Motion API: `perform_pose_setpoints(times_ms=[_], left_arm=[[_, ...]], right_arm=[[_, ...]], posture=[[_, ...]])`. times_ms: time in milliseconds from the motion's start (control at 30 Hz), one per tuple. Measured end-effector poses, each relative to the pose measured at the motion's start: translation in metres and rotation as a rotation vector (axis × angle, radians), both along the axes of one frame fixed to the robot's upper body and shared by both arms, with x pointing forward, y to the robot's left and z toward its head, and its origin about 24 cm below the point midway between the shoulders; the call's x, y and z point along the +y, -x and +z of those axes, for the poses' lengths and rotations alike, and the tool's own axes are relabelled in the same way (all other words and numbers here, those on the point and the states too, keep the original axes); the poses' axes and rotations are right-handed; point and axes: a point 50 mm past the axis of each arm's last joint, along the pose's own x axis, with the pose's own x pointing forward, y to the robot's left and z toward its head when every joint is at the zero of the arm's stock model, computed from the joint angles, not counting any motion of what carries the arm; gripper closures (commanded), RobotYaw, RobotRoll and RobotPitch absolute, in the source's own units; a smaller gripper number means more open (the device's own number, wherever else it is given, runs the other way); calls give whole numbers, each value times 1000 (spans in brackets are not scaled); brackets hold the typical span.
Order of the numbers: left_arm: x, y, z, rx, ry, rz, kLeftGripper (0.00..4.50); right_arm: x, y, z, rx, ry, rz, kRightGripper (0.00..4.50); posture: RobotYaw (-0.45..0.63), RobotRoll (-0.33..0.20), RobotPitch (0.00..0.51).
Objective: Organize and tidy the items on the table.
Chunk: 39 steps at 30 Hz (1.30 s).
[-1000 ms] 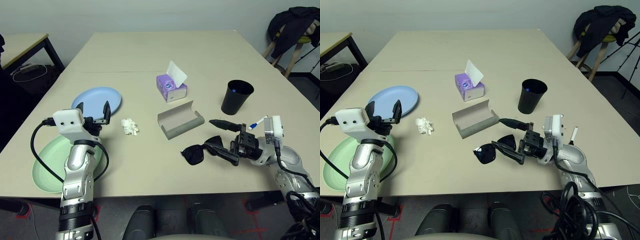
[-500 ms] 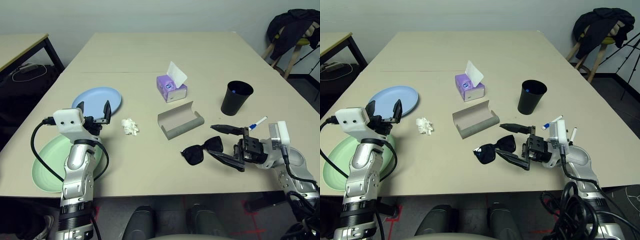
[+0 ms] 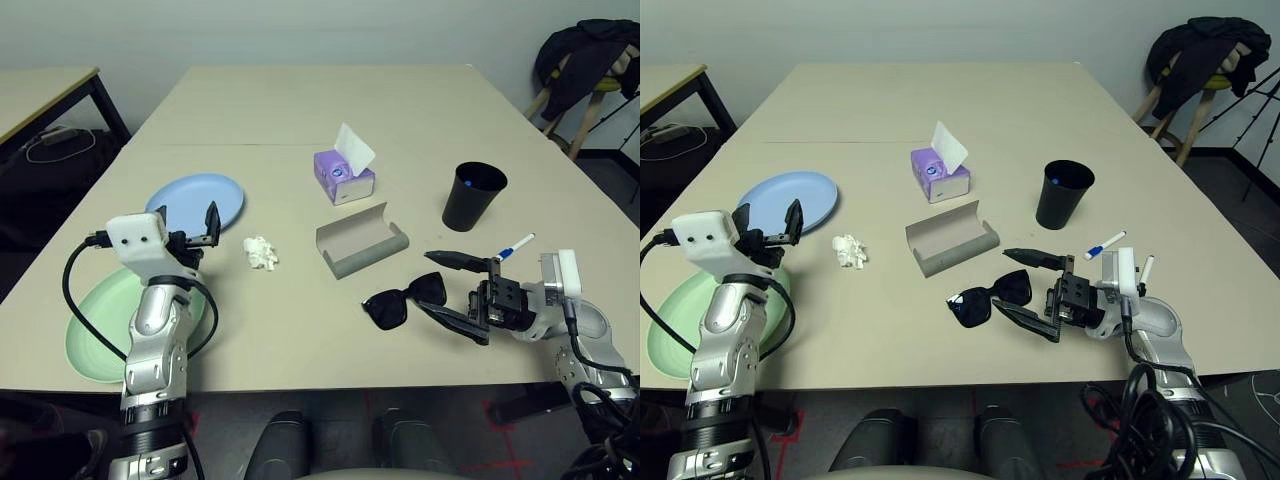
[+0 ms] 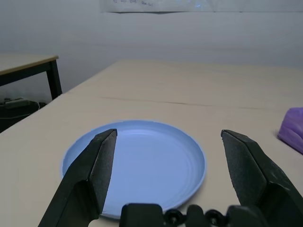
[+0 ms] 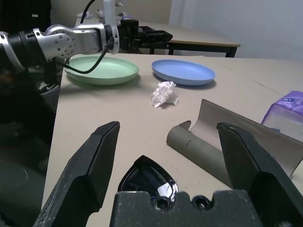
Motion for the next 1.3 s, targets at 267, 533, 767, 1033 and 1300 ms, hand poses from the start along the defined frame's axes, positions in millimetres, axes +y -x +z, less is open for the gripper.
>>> perform_pose_setpoints(times_ms=[267,533,767,1033,1300], left_arm=[[3,-7,57,24,104,-229,40],[6,6,73,140,12,-393,40],[11,21,61,391,-91,-503,40],[41,44,42,472,-86,-558,40],[83,66,23,632,-91,-457,40]], right_arm=[[2,0,-1,4,-9,1,0],[1,-1,-3,13,-10,3,0],[1,-2,-2,12,-7,10,0],[1,-2,-3,19,-6,12,0],[1,-2,-3,24,-5,15,0]], posture=[[48,0,22],[48,0,22],[58,0,31],[61,0,33],[68,0,36]])
